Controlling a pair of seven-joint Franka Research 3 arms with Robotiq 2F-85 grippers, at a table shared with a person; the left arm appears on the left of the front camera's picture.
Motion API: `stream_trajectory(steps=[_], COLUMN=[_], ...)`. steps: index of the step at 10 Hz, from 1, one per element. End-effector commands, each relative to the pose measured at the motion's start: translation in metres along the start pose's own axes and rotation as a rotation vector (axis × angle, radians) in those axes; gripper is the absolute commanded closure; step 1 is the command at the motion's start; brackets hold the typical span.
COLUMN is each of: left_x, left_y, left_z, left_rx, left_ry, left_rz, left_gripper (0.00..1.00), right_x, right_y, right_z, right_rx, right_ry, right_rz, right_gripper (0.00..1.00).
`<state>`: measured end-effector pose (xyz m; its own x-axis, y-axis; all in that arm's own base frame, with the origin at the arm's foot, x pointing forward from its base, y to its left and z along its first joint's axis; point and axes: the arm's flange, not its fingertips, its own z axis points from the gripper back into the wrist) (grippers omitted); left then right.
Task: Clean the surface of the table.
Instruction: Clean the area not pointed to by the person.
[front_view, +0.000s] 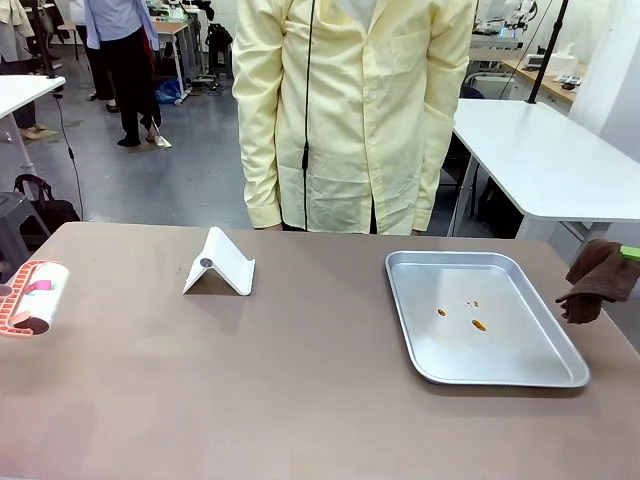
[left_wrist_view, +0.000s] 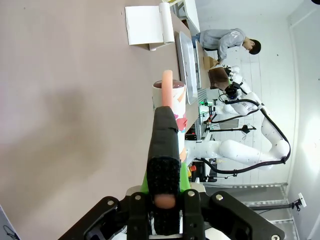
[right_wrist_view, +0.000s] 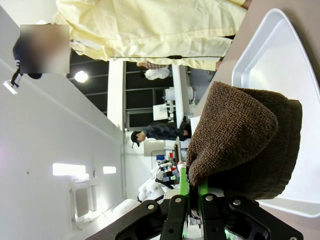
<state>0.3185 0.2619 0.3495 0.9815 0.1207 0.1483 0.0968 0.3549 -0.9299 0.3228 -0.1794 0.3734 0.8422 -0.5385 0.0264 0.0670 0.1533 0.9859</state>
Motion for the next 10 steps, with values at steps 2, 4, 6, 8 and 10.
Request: stream_trajectory(steps=[2,4,6,8,10], left_x=[-0.002,-0.002,-0.002,-0.002,-0.002], left_y=[-0.005,-0.005,-0.005,-0.005,-0.005], left_z=[-0.001,-0.001,-0.001,-0.001,-0.001], left_rx=[0.003,0.003,0.003,0.003,0.003], left_ry=[0.001,0.001,0.001,0.001,0.001], left_rz=[-0.006,-0.006,-0.006,-0.006,-0.006], left_gripper=[0.78,0.78,0.78,0.78,0.78], right_x=[0.001,0.008,0.012,0.017,0.027], right_y=[0.046,0.074,0.086,0.085,0.071], right_z=[-0.04,-0.074,-0.116,-0.156,-0.182], right_rx=[-0.176,-0.353,-0.578,-0.714,-0.839], right_ry=[0.057,0.129,0.165,0.263,0.28], right_rz=[0.205,0.331,0.446,0.518,0.561], right_gripper=[0.93,0.93,0.93,0.93,0.96])
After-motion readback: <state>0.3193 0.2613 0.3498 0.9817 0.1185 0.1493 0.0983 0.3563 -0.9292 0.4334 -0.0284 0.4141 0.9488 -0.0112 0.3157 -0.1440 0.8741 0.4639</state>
